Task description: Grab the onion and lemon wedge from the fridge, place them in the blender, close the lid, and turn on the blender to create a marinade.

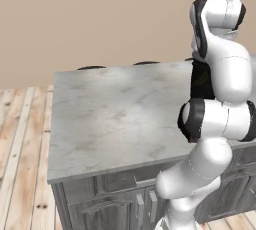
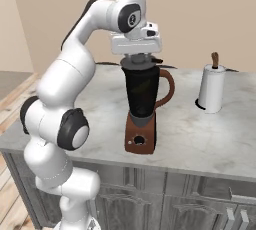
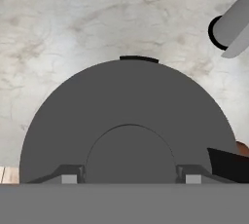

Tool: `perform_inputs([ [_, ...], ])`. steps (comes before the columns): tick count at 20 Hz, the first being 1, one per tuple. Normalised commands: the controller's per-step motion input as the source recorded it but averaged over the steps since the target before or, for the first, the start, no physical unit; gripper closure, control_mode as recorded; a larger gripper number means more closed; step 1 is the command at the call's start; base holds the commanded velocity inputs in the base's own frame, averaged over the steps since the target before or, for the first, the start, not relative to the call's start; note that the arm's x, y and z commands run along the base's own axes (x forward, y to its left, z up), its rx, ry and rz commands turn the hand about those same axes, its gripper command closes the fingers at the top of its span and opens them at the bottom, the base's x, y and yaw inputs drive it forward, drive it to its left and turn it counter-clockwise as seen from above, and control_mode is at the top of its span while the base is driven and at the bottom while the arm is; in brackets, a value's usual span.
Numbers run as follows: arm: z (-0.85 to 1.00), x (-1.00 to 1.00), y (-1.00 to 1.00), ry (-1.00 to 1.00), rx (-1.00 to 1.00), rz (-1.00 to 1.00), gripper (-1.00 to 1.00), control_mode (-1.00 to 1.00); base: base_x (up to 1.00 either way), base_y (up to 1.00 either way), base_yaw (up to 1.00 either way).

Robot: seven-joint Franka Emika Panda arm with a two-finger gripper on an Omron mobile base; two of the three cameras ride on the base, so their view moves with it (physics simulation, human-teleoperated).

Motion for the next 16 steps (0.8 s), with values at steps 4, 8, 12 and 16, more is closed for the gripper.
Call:
perform_inputs([
  [4,-0.35,0.19,-0.11,-0.1,0.0,-0.01,1.0,-1.0,0.0,0.0,0.0],
  [8,-0.3,0.11,0.0,-0.08,0.0,-0.02,1.0,-1.0,0.0,0.0,0.0],
  [12,-0.03,0.07,-0.04,-0.04,0.01,-0.04,1.0,-1.0,0.0,0.0,0.0],
  [16,-0.01,0.07,-0.03,-0.12,0.01,-0.1,1.0,-1.0,0.0,0.0,0.0],
])
